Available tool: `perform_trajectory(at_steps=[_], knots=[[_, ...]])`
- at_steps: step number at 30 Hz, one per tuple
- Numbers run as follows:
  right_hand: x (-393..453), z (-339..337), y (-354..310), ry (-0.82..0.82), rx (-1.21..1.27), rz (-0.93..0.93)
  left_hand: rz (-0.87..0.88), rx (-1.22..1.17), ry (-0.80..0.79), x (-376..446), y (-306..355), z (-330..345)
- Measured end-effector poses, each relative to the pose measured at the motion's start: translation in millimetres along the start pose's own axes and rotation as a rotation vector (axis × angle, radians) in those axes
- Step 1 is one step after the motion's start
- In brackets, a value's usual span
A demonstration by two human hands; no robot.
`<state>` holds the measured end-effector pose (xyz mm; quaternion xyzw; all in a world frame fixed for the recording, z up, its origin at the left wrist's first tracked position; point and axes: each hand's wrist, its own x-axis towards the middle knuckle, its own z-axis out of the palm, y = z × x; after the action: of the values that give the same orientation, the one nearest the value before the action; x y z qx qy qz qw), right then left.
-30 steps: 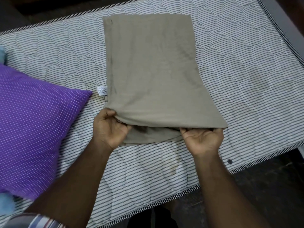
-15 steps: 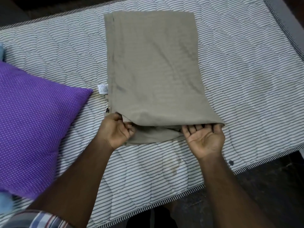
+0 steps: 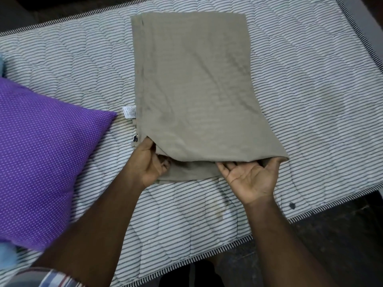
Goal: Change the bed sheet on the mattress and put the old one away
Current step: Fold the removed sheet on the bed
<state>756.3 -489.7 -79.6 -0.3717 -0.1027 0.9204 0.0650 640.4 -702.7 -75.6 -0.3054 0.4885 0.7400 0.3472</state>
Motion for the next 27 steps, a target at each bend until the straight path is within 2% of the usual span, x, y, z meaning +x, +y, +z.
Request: perform_trajectory(at_steps=[4,6,8,10,13,15,17,19,21,24,26,27], knots=[[-1,6,1,0.001,0.019,0.005,0.072,0.106,-0.089,-2,-3,-8],[1,10,2,0.053,-0.034,0.001,0.08,0.132,-0.073,-4,-6,-8],[6,13,6,0.129,-0.154,-0.021,0.147,0.149,0.019,-6,-5,-12],[7,17,7,0.162,-0.223,-0.069,0.292,0.085,0.131,-8,-2,-27],[1,17,6,0.111,-0.25,-0.097,0.416,-0.065,0.257,-12,-6,-58],[-5,3,15,0.174,-0.348,-0.028,0.346,0.09,0.398,-12,-22,-76],[-10,-20,25,0.363,-0.498,0.072,0.197,0.321,0.473,-6,-38,-90],[-12,-43,26,0.529,-0.6,0.109,0.11,0.446,0.51,0,-46,-99],[-11,-57,18,0.653,-0.671,-0.042,0.14,0.503,0.563,5,-42,-100],[-2,-58,-5,0.844,-0.948,-0.526,0.146,0.478,0.489,9,-29,-89],[9,-46,-19,0.783,-1.174,-0.735,0.123,0.512,0.411,14,-26,-83],[14,-39,-26,0.732,-1.309,-0.734,0.127,0.513,0.373,17,-26,-78]])
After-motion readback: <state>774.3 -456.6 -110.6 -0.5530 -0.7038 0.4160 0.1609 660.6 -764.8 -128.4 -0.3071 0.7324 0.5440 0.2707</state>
